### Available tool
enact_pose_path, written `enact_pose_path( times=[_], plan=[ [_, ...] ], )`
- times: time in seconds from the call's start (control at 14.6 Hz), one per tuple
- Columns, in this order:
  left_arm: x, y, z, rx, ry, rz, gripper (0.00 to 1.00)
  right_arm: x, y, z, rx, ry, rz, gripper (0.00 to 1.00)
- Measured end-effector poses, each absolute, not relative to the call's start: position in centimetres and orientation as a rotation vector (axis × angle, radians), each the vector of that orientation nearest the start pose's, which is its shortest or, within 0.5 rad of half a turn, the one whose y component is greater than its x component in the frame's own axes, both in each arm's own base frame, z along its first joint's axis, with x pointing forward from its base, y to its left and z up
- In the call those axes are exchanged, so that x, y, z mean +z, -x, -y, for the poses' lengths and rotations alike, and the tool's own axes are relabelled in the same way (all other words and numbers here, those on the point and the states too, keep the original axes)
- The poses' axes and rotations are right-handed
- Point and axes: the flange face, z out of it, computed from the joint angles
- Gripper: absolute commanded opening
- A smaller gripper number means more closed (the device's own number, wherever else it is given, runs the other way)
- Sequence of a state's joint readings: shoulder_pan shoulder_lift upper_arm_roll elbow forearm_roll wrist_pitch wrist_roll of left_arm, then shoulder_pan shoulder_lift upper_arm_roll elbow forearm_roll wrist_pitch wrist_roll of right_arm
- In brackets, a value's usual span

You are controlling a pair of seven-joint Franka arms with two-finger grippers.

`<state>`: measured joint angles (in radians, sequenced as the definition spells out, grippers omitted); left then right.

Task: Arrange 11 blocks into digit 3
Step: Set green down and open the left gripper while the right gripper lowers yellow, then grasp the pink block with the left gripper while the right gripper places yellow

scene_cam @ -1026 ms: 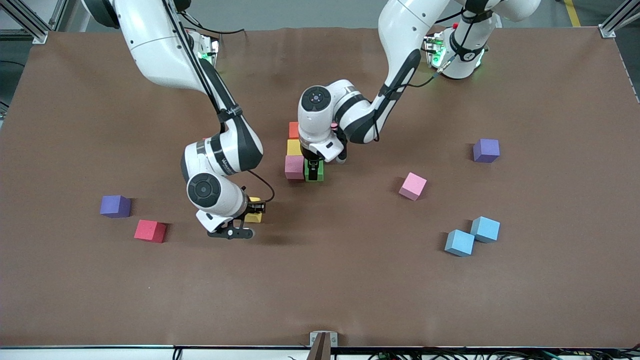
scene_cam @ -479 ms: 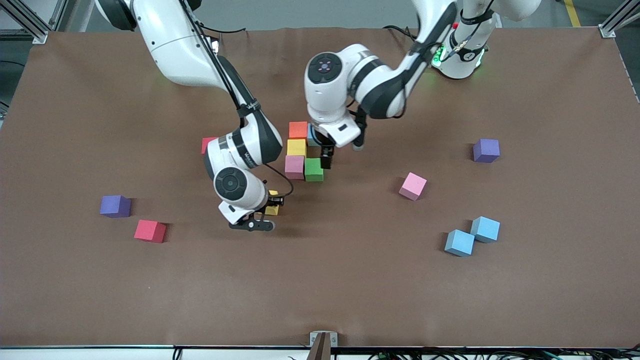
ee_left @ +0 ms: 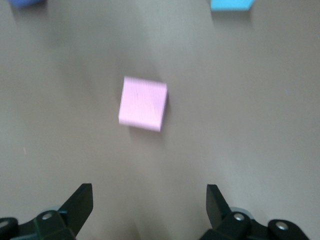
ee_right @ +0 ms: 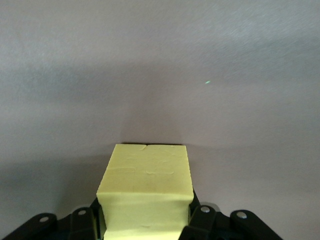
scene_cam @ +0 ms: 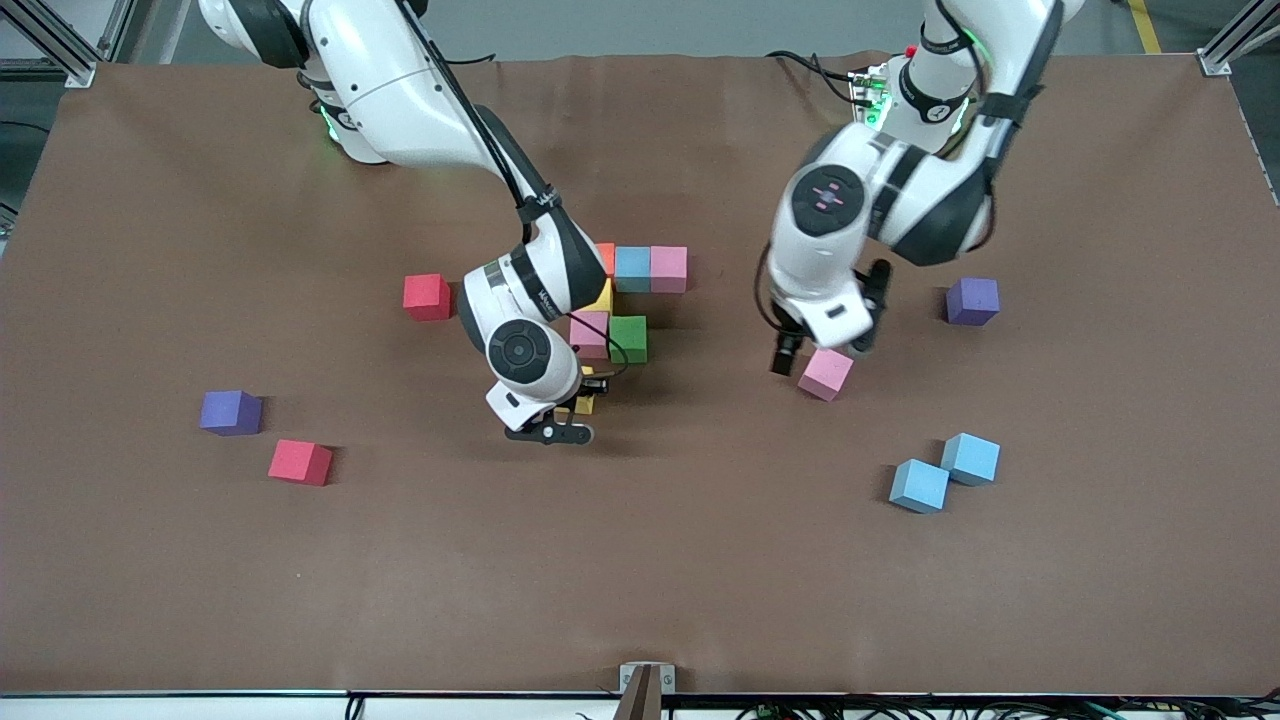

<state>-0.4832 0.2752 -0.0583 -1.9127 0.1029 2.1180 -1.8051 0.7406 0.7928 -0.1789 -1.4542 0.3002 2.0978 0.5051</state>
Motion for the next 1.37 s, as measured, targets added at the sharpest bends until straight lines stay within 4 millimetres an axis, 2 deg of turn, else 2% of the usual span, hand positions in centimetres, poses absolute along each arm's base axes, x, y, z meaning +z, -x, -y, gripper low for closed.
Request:
enact_pose_path(
  times=[0.07, 0.21, 0.55, 1.03, 1.23, 1.3, 1.37],
  plan=[
    [34.1, -52.9, 28.9, -0.045, 2.515, 1.709, 1.0, 20.8, -57.8, -40.8, 0.272, 3.092, -0.105, 0.57],
    [32.7, -53.4, 26.4, -0.03, 2.538, 1.666, 1.0, 20.8, -57.7, -41.1, 0.291, 3.071, -0.125, 0.57],
    [28.3, -53.2, 23.5, -0.005, 2.628, 1.533, 1.0, 20.6, -57.3, -41.1, 0.339, 3.062, -0.139, 0.58],
    [22.6, -54.1, 22.9, -0.015, 2.682, 1.526, 1.0, 20.4, -56.8, -41.2, 0.386, 3.068, -0.131, 0.58],
    [21.3, -54.2, 22.0, 0.003, 2.66, 1.54, 1.0, 20.4, -56.7, -41.4, 0.389, 3.066, -0.127, 0.58],
    [21.1, -54.0, 21.9, 0.009, 2.656, 1.539, 0.98, 20.4, -56.7, -41.4, 0.389, 3.066, -0.126, 0.58],
    [20.8, -53.9, 21.8, 0.014, 2.653, 1.536, 0.88, 20.3, -56.6, -41.4, 0.39, 3.066, -0.125, 0.58]
  ],
)
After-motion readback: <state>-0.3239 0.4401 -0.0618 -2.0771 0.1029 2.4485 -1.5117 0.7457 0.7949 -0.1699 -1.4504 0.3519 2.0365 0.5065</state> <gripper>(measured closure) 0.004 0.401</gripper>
